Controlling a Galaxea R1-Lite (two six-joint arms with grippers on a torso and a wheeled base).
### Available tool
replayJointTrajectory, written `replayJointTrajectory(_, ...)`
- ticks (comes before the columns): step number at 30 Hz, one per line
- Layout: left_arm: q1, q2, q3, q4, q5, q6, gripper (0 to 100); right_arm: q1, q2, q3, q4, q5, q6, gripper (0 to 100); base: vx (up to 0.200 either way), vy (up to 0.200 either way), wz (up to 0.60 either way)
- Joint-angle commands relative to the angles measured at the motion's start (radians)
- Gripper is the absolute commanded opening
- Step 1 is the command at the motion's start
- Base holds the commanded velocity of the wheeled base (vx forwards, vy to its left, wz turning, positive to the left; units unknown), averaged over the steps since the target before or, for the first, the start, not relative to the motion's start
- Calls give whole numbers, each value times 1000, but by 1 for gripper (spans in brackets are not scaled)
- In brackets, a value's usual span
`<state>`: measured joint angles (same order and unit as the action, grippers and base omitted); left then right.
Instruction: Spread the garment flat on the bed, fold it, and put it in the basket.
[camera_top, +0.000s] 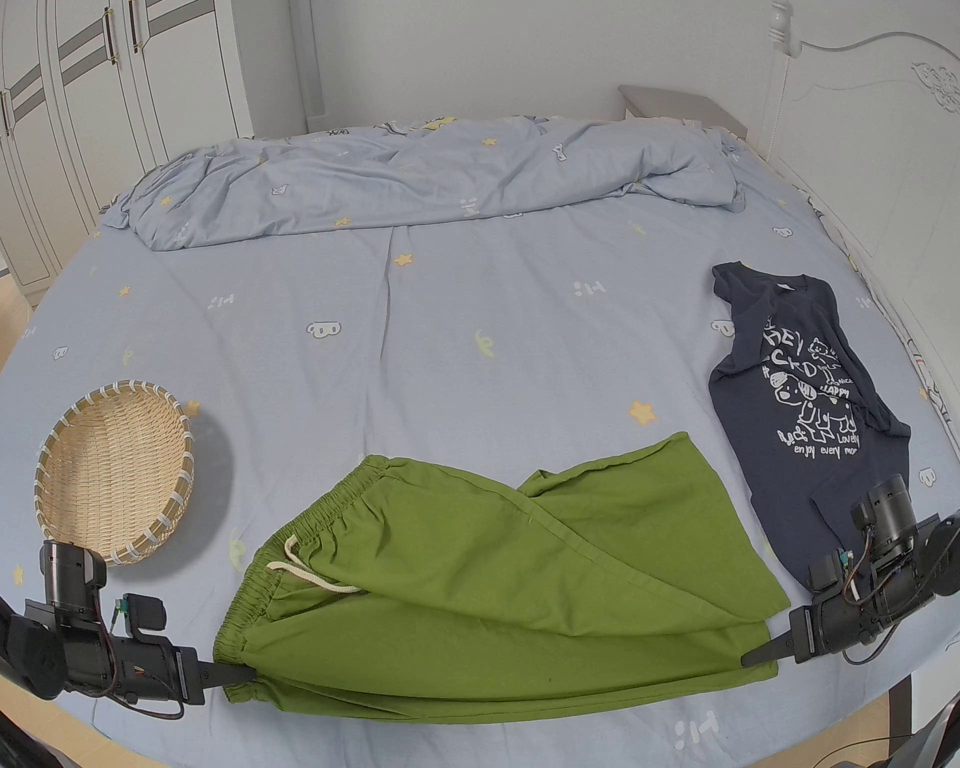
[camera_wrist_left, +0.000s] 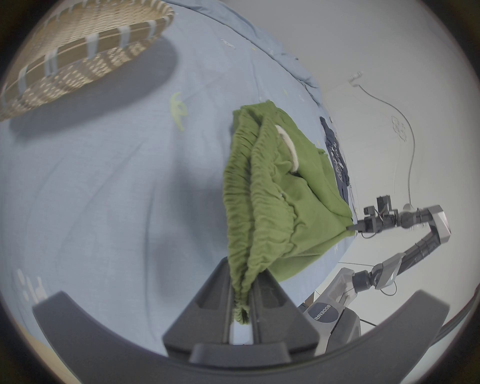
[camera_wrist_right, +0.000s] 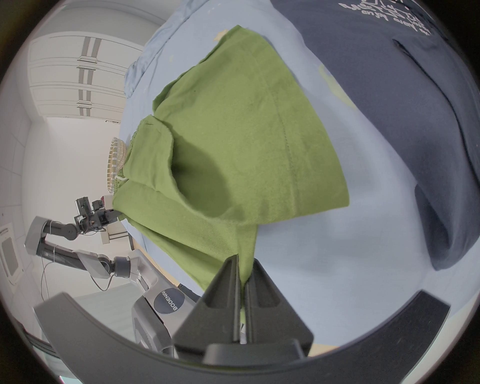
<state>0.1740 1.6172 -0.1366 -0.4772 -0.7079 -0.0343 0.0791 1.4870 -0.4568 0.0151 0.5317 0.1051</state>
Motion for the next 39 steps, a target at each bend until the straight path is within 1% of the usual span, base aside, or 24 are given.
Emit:
replayJointTrajectory(1,71,-7,17,12,5,16,0,27,-31,101,-72,-6,2,0,0,0,0)
replayJointTrajectory(5,67,-7,40,11,5,17,0,42,-31,107,-80,-6,4,0,0,0,0)
replayJointTrajectory(6,50,-20,55,11,5,17,0,50,-31,116,-81,-6,10,0,0,0,0)
replayJointTrajectory(9,42,-34,71,11,5,19,0,57,-19,121,-90,-4,10,0,0,0,0)
replayJointTrajectory(15,16,-31,97,11,7,19,0,57,32,155,-167,-4,10,0,0,0,0)
replayJointTrajectory(22,-16,-22,111,11,8,19,0,57,38,156,-173,-1,8,0,0,0,0)
replayJointTrajectory(23,-18,-20,111,11,8,19,100,57,39,158,-175,-1,10,0,0,0,0)
replayJointTrajectory(24,-18,-17,111,11,7,19,100,57,44,156,-175,-1,10,100,0,0,0)
replayJointTrajectory(33,-10,-31,111,11,8,19,100,62,42,159,-178,2,8,100,0,0,0)
replayJointTrajectory(36,42,-89,104,6,7,19,100,24,-7,141,-179,2,8,100,0,0,0)
replayJointTrajectory(37,44,-94,104,6,5,19,100,21,-11,139,-179,2,8,100,0,0,0)
replayJointTrajectory(38,55,-138,95,6,5,17,100,-10,-62,112,-175,5,7,100,0,0,0)
replayJointTrajectory(39,55,-163,92,8,7,17,100,-19,-86,95,-170,5,7,100,0,0,0)
